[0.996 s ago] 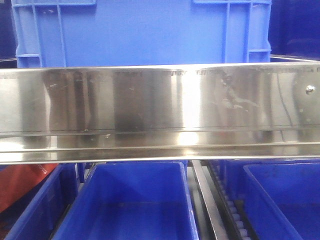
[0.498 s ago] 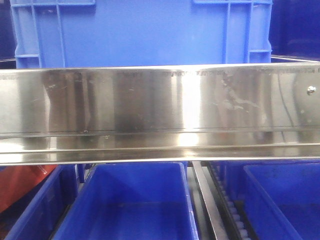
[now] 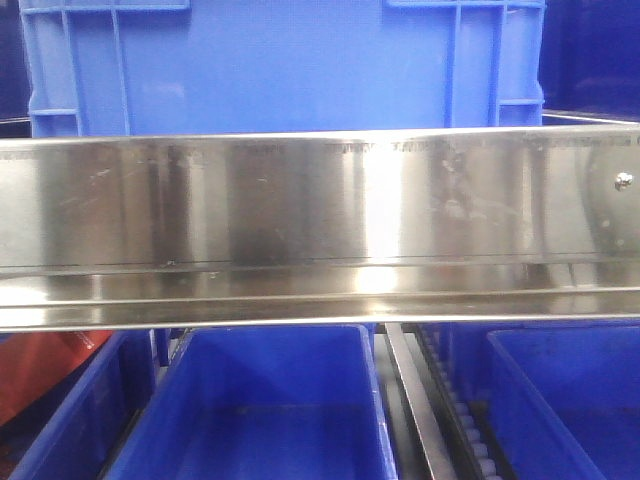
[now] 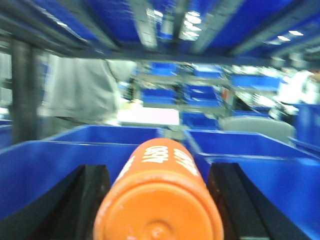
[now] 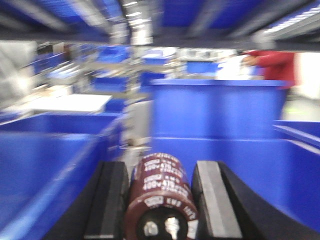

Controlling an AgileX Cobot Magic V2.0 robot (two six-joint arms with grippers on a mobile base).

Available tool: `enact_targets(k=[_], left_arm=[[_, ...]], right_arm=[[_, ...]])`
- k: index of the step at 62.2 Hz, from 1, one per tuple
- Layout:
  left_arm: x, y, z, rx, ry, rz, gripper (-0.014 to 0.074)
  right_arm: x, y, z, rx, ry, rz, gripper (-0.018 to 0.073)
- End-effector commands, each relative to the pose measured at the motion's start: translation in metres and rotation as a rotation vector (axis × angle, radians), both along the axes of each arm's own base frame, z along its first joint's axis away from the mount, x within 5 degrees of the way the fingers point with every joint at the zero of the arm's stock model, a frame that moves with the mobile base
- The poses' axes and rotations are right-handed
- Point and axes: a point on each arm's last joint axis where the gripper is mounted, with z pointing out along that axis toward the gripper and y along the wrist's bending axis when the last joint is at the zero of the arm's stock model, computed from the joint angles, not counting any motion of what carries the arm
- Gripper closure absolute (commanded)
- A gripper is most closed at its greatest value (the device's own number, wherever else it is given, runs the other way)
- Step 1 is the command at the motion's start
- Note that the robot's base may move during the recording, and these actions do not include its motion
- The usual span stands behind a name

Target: Place cylindrical capacitor in blue bin on shelf

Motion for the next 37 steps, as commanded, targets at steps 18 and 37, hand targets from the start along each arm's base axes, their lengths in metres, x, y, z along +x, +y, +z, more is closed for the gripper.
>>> enact_targets(k=[18,37], left_arm=[[0.100,-0.083,0.023,0.060,0.103,-0.330,0.0707],[0.161,-0.159,0.003,0.103,0.203,-0.476,0.0707]], right_arm=[[0.084,0.081,0.022,-0.061,0.078,0.303,0.0722],[0.143,0.143,-0.001,-0.091,0.153,0.411,0.0722]])
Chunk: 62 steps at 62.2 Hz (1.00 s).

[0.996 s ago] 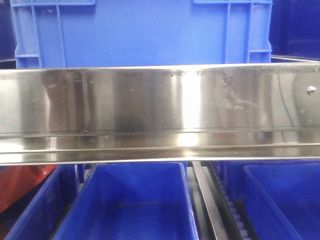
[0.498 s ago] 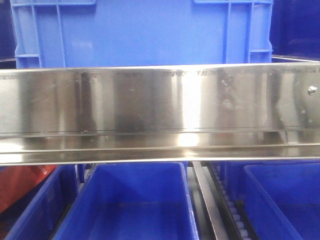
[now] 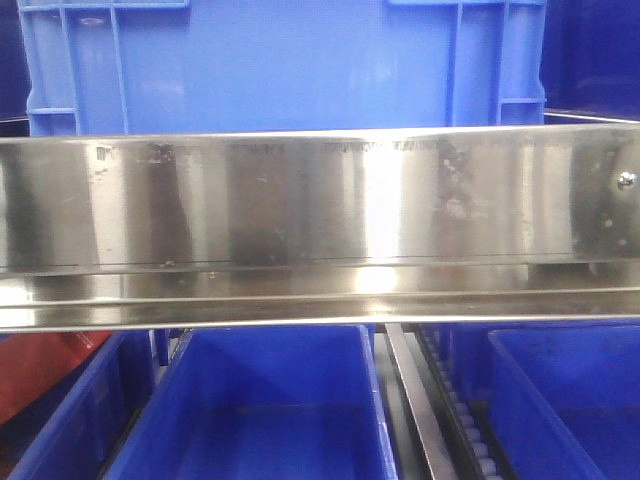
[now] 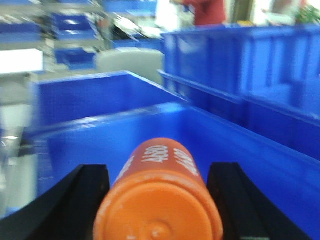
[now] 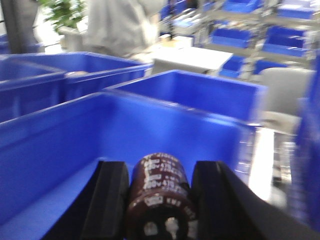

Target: Place cylindrical capacitor in blue bin on shelf

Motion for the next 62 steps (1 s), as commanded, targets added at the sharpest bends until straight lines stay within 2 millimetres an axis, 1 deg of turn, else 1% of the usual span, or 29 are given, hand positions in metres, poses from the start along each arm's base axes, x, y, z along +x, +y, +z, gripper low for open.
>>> enact_targets(k=[1,5,8,13,15,20,21,23,24,26,30,33,34,38,42,44,48,51,52,53,55,56,57,58,59,61,62], left_arm=[[0.009,-0.015,-0.002,0.000,-0.013,-0.029,0.0707],[0.013,-0.023,-0.009,0.011,0.005,-0.042,0.0697],[0.014,-0.026,-0.012,0.017,0.014,-0.048,0.0651],[0.013,-0.027,-0.013,0.020,0.018,-0.052,0.0511],[0.013,-0.027,-0.013,0.020,0.018,-0.052,0.0430],[0.013,-0.027,-0.012,0.014,0.010,-0.052,0.0311],[0.014,-0.027,-0.012,0.013,0.008,-0.050,0.0281],[0.014,-0.026,-0.012,0.013,0.008,-0.048,0.0244],[0.014,-0.026,-0.012,0.013,0.008,-0.048,0.0220],[0.015,-0.025,-0.012,0.013,0.008,-0.045,0.0184],[0.015,-0.025,-0.012,0.013,0.008,-0.045,0.0132],[0.015,-0.025,-0.012,0.013,0.008,-0.045,0.0105],[0.015,-0.025,-0.012,0.013,0.008,-0.045,0.0099],[0.015,-0.025,-0.012,0.013,0.008,-0.045,0.0087],[0.014,-0.025,-0.010,0.010,0.004,-0.045,0.0095],[0.012,-0.024,-0.008,0.006,-0.004,-0.046,0.0113],[0.008,-0.021,-0.002,-0.005,-0.021,-0.046,0.0192],[0.003,-0.018,0.003,-0.014,-0.035,-0.046,0.0297],[0.002,-0.017,0.005,-0.016,-0.039,-0.046,0.0334],[0.000,-0.016,0.007,-0.020,-0.045,-0.046,0.0391],[-0.002,-0.015,0.010,-0.025,-0.053,-0.046,0.0474],[-0.003,-0.013,0.012,-0.023,-0.061,-0.043,0.0542],[-0.004,-0.012,0.013,-0.024,-0.065,-0.041,0.0589],[-0.005,-0.010,0.015,-0.027,-0.071,-0.039,0.0663],[-0.006,-0.009,0.016,-0.030,-0.075,-0.036,0.0713],[-0.008,-0.006,0.019,-0.033,-0.081,-0.032,0.0706],[-0.009,-0.004,0.020,-0.035,-0.085,-0.028,0.0706]], right_arm=[[0.010,0.011,-0.001,-0.003,-0.020,0.015,0.0722],[0.016,0.017,-0.005,-0.016,0.003,0.022,0.0722],[0.020,0.019,-0.008,-0.025,0.019,0.022,0.0722],[0.023,0.021,-0.009,-0.028,0.024,0.022,0.0714],[0.023,0.021,-0.008,-0.026,0.021,0.022,0.0678],[0.023,0.021,-0.006,-0.022,0.026,0.022,0.0507],[0.023,0.021,-0.007,-0.021,0.028,0.022,0.0445],[0.023,0.021,-0.006,-0.016,0.028,0.021,0.0358],[0.023,0.021,-0.006,-0.016,0.028,0.021,0.0293],[0.023,0.021,-0.006,-0.010,0.031,0.021,0.0194],[0.023,0.020,-0.006,-0.007,0.036,0.019,0.0061],[0.023,0.020,-0.007,-0.010,0.042,0.019,-0.0006],[0.023,0.020,-0.007,-0.011,0.044,0.019,-0.0015],[0.022,0.020,-0.006,-0.012,0.045,0.019,-0.0009],[0.020,0.019,-0.003,-0.009,0.041,0.019,-0.0009],[0.018,0.017,0.000,-0.005,0.033,0.019,-0.0009],[0.014,0.015,0.006,0.004,0.017,0.019,0.0007],[0.010,0.012,0.011,0.012,0.003,0.017,0.0059],[0.009,0.011,0.012,0.012,0.004,0.017,0.0080],[0.007,0.010,0.014,0.015,-0.003,0.017,0.0120],[0.005,0.009,0.016,0.017,-0.006,0.017,0.0186],[0.004,0.008,0.018,0.018,-0.008,0.017,0.0244],[0.003,0.008,0.019,0.020,-0.012,0.017,0.0309],[0.002,0.007,0.020,0.021,-0.013,0.017,0.0356],[0.000,0.006,0.022,0.023,-0.017,0.017,0.0404],[-0.001,0.005,0.023,0.024,-0.019,0.017,0.0502],[-0.003,0.004,0.025,0.026,-0.022,0.017,0.0575]])
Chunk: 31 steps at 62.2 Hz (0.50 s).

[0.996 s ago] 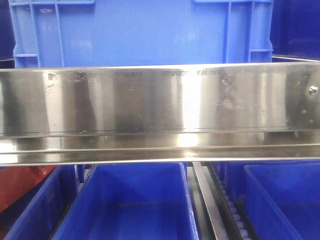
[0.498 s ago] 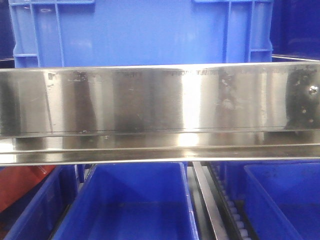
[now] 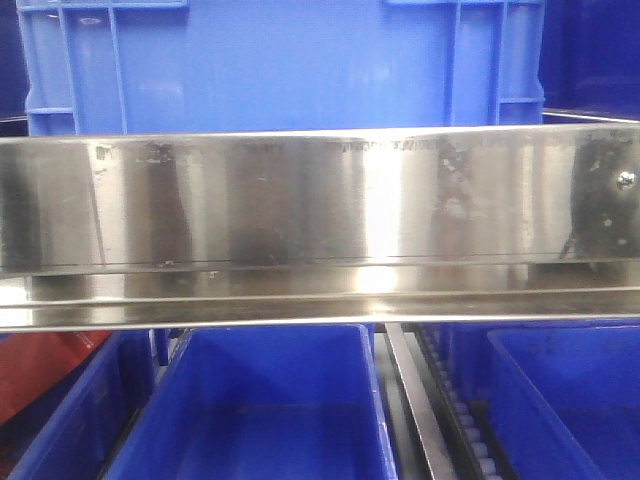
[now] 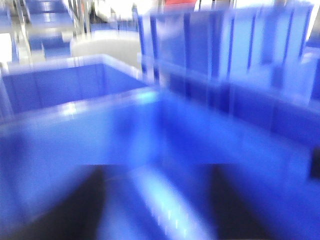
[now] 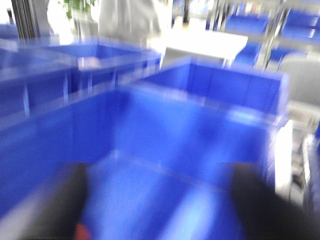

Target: Place cylindrical capacitor in blue bin on shelf

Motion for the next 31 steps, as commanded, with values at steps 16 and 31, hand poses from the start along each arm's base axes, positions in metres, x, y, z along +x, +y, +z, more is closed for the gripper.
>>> enact_targets(k=[16,31], left_arm=[[-0.032,0.050,0.013,-0.013,-0.011,0.096,0.0706],[-0.092,0.081,-0.021,-0.050,-0.042,0.092,0.0706]], right_arm=[[-0.035,-0.021,0.013,0.015,-0.035,-0.003,0.0721],[-0.083,-0.049,-0.013,0.028,-0.058,-0.003,0.0721]])
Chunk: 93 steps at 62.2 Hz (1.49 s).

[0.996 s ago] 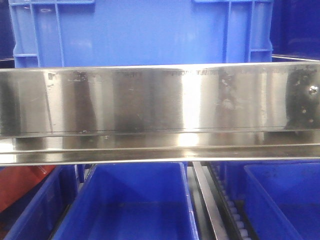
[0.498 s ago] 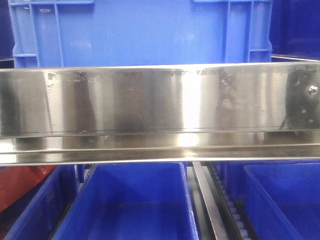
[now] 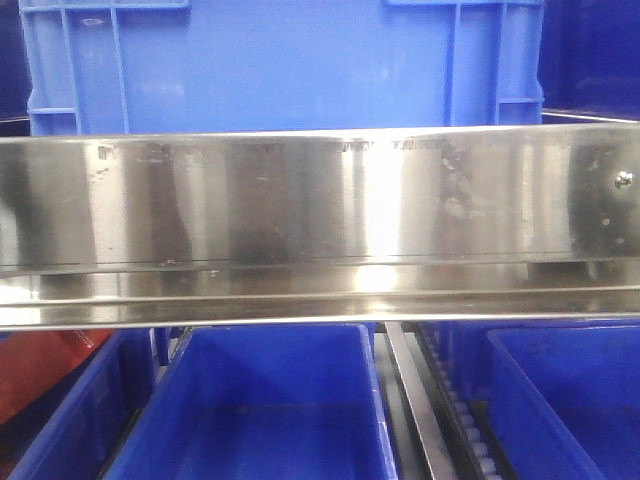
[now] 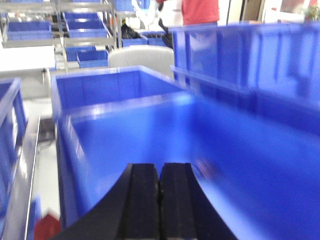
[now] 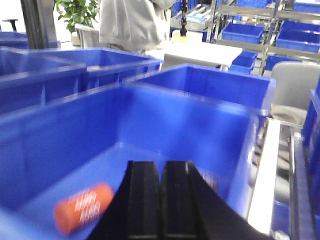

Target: Place cylindrical capacitor in blue bin on shelf

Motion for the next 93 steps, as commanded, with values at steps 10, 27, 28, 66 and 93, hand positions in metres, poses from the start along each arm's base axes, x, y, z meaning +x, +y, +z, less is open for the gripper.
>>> enact_targets(k=[10,27,28,66,93], left_arm=[[-0.060,0.031,-0.042,-0.095,-0.040,-0.005,0.0706],[-0.109,0.057,-0.087,-0.118,-0.083,-0.007,0.0706],[-0.111,0.058,-0.088,-0.119,-0.087,-0.007,0.0706],[-0.126,0.064,-0.096,-0.178,-0.074,-0.017,0.0706],[-0.126,0.065,-0.095,-0.179,-0.077,-0.017,0.0706]], right_arm=[[-0.051,-0.030,-0.022,0.042,-0.081,-0.003,0.0721],[-0.095,-0.055,-0.055,0.056,-0.106,-0.003,0.0721],[-0.096,-0.056,-0.056,0.057,-0.107,-0.003,0.0721],[-0.113,-0.065,-0.053,0.091,-0.167,-0.003,0.0721],[-0.128,-0.097,-0.136,0.094,-0.143,-0.251,0.0721]])
